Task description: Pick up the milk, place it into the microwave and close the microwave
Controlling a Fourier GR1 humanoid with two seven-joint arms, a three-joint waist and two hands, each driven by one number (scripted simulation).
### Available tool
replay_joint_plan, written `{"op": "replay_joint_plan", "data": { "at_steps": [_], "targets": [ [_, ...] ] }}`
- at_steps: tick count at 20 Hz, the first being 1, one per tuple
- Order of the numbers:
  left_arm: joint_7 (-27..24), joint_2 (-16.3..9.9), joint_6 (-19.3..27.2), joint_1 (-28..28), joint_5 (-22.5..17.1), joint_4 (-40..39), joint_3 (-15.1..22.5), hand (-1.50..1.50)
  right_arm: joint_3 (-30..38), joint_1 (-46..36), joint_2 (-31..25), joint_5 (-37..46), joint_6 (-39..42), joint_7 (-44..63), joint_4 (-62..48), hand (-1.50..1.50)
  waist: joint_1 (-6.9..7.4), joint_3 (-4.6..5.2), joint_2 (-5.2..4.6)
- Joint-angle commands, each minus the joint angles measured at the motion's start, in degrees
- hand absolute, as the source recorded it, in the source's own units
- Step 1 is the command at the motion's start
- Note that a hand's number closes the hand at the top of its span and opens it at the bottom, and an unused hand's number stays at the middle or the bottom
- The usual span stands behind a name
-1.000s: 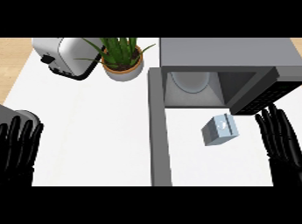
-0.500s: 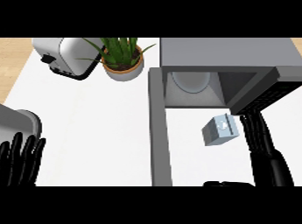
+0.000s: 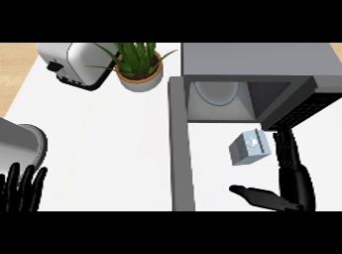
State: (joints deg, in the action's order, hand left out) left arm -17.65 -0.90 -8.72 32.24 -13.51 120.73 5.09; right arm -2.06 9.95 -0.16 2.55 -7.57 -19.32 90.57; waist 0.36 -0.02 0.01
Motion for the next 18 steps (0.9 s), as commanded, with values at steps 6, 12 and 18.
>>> {"op": "replay_joint_plan", "data": {
  "at_steps": [6,12,18],
  "targets": [
    [-0.17,-0.65,-2.13,3.86,-1.79,2.29,-0.91,-1.50,6.26,-7.83,-2.21,-1.51,0.38,-12.26,-20.09,-1.50,0.15,0.00,0.01],
    [-0.72,-1.86,-2.52,2.03,-3.34,0.98,-4.25,-1.50,9.83,-13.06,-3.97,-3.30,3.14,-20.18,-32.50,-1.50,0.11,-0.01,-0.04],
    [-5.97,0.86,1.70,2.30,4.06,-2.56,3.93,-1.50,10.37,-12.94,-4.59,-2.97,3.85,-25.54,-37.44,-1.50,-0.04,0.00,-0.01]
  ]
}}
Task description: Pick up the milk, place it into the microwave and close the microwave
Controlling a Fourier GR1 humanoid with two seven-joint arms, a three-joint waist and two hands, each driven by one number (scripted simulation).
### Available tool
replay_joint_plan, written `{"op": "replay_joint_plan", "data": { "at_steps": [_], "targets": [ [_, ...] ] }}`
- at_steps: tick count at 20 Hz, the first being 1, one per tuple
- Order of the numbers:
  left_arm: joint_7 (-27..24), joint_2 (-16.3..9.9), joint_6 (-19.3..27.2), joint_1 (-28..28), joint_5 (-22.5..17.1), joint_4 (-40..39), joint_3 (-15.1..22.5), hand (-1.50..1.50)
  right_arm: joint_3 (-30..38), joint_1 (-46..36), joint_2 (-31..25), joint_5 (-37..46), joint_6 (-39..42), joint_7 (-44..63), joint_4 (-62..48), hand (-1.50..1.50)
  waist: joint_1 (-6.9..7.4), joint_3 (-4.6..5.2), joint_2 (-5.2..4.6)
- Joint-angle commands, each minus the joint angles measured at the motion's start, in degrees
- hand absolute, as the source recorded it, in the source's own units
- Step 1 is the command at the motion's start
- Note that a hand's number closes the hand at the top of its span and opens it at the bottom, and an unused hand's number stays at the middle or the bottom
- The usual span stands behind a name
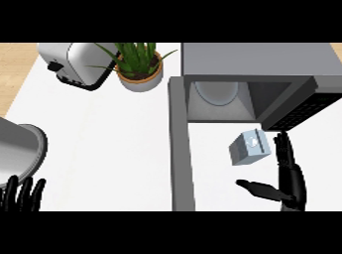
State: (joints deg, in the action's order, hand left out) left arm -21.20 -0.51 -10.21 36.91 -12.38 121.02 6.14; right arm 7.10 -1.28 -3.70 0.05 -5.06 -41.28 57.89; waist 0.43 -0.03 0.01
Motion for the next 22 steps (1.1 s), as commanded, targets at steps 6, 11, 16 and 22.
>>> {"op": "replay_joint_plan", "data": {
  "at_steps": [6,11,16,22],
  "targets": [
    [-0.31,-2.31,-4.05,4.05,-4.57,2.68,-3.04,-1.50,3.65,-10.28,-2.47,0.58,0.84,-10.49,-19.68,-1.50,0.42,-0.03,-0.08],
    [-5.60,-1.51,-6.62,7.18,-2.83,-0.42,-1.49,-1.50,1.96,-9.44,-2.16,-0.09,3.14,-8.84,-15.59,-1.50,0.21,0.01,0.05],
    [-5.99,0.45,-3.16,3.15,1.10,-4.19,0.77,-1.50,3.83,-16.20,-1.78,-0.40,3.21,-12.44,-26.35,-1.50,0.40,-0.03,-0.12],
    [-4.70,-0.35,-5.19,5.42,-0.75,-0.36,-1.43,-1.50,5.39,-17.73,-1.34,-1.14,0.37,-15.14,-29.47,-1.50,0.37,-0.03,-0.10]
  ]
}}
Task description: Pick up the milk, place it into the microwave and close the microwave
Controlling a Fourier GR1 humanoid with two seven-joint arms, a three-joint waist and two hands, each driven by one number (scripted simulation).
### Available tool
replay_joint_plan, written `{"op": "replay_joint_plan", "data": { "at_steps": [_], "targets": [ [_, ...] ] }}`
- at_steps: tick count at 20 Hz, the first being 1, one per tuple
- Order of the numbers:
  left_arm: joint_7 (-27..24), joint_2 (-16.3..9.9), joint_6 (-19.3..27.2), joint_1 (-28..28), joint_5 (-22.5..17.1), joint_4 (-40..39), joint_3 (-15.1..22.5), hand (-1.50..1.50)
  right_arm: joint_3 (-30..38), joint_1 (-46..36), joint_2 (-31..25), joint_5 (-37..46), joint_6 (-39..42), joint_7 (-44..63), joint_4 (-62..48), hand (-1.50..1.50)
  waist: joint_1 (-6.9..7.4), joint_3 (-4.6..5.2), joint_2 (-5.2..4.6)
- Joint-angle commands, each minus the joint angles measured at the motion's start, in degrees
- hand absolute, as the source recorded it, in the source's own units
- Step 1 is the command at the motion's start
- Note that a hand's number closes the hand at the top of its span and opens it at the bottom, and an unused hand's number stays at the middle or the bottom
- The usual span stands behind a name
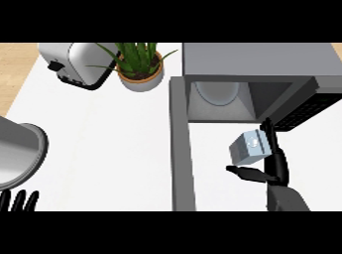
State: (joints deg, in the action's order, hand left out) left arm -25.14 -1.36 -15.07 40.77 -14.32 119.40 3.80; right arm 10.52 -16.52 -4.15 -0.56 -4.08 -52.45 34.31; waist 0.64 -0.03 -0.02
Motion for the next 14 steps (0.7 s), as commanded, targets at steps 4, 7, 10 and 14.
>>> {"op": "replay_joint_plan", "data": {
  "at_steps": [4,7,10,14],
  "targets": [
    [-2.72,1.29,0.14,2.67,2.07,-0.17,2.82,-1.50,2.75,-4.44,-0.47,-0.44,-6.84,-1.73,-3.50,1.50,0.10,0.00,0.01],
    [-2.01,1.30,0.66,1.40,2.56,-0.05,3.20,-1.50,1.39,-7.73,-2.07,3.09,-10.07,-2.52,-7.09,1.50,0.31,-0.02,-0.07],
    [-0.54,0.46,0.03,0.92,0.19,-0.11,0.39,-1.50,2.92,-8.69,-1.37,1.70,-11.55,-3.33,-7.39,1.50,0.04,0.00,-0.02],
    [0.61,-3.49,-3.26,-4.57,-5.78,-3.61,-5.89,-1.50,5.09,-8.47,0.72,1.16,-14.80,-9.48,-12.24,1.50,0.10,-0.01,-0.19]
  ]
}}
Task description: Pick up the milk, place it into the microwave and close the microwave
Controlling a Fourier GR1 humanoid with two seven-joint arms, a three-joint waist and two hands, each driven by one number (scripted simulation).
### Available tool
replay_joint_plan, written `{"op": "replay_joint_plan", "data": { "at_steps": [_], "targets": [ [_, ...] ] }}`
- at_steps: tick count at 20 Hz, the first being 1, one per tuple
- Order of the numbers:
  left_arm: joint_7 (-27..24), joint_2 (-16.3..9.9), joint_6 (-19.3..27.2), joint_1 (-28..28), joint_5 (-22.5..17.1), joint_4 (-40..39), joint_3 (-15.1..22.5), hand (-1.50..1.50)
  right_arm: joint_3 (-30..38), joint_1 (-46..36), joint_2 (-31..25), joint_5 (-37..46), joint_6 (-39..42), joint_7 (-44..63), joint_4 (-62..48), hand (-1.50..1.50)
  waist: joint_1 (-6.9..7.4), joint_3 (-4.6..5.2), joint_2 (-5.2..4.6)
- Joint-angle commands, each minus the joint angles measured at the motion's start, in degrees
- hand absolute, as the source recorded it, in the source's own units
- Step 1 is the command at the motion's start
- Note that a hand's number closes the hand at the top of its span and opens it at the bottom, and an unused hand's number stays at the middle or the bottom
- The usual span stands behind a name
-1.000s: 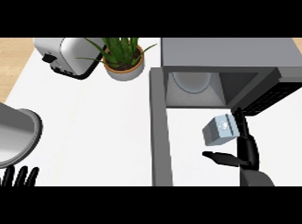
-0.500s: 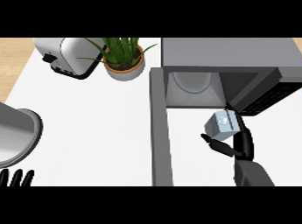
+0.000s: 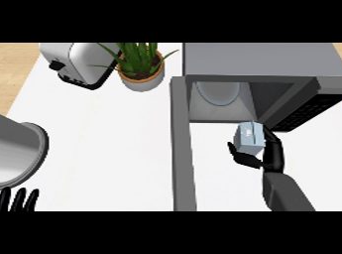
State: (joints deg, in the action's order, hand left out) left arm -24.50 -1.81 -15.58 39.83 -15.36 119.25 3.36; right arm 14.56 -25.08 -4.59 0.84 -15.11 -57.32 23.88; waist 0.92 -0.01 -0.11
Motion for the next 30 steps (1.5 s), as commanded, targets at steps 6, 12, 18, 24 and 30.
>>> {"op": "replay_joint_plan", "data": {
  "at_steps": [6,12,18,24,30],
  "targets": [
    [-0.45,0.81,0.27,-0.38,1.81,-1.90,1.92,-1.50,3.24,-4.78,-0.40,-0.89,0.31,-9.58,-8.98,1.50,0.73,-0.14,-0.42],
    [-3.45,-1.37,-4.29,7.76,-0.65,2.27,0.52,-1.50,3.48,-5.08,2.05,-2.16,2.83,-9.94,-6.14,1.50,0.61,-0.06,0.01],
    [1.33,0.41,-0.61,0.53,-1.56,-0.25,-0.67,-1.50,0.42,-2.12,0.62,-1.44,4.52,-5.57,2.50,1.50,-0.98,0.04,0.30],
    [1.04,-0.11,-2.48,2.06,-1.46,1.04,-0.44,-1.50,-2.99,7.27,-0.56,-2.34,7.92,0.67,17.30,1.50,-1.26,0.06,0.41],
    [2.82,1.01,-2.07,6.26,-2.30,6.44,1.47,-1.50,-10.68,23.09,1.90,0.53,4.79,12.22,40.33,1.50,-1.82,0.12,0.65]
  ]
}}
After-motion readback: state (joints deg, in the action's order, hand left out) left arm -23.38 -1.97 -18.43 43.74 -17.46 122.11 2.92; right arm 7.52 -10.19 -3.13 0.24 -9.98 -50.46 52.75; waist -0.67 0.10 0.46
